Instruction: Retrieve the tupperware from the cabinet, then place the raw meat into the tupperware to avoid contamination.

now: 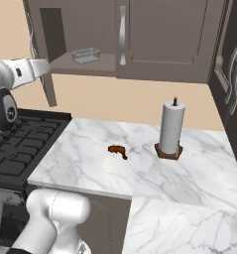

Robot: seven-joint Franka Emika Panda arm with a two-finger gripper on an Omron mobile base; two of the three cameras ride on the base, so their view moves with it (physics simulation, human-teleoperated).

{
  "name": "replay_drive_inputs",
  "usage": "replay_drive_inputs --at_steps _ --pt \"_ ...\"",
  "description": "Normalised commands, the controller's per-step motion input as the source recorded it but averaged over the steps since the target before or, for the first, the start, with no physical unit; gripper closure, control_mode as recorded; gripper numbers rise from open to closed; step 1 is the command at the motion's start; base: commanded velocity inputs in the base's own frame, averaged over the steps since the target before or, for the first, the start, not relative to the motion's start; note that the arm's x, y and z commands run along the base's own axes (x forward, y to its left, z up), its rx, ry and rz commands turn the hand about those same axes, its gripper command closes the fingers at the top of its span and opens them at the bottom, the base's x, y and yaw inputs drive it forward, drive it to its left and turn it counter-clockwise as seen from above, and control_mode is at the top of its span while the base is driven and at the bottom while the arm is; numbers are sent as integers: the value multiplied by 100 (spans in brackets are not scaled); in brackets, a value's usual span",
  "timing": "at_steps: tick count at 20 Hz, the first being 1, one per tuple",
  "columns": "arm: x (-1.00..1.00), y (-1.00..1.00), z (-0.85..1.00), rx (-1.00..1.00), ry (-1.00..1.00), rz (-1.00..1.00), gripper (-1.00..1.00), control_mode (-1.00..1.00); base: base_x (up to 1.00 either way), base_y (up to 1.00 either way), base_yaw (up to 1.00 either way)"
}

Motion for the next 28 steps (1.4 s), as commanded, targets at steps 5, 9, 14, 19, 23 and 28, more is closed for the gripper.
replay_drive_inputs --at_steps 5,9,14,19,23,28 --pt "-61 59 1 -7 -2 -6 -100 -100 0 0 0" --pt "-65 42 3 -3 0 -10 -100 -100 0 0 0" --pt "-73 23 5 -1 0 -10 -100 -100 0 0 0" --pt "-82 -20 0 2 -2 -3 -100 -100 0 0 0" --pt "-91 -53 0 8 -6 0 -100 -100 0 0 0" --pt "-84 -60 0 10 -5 0 -100 -100 0 0 0"
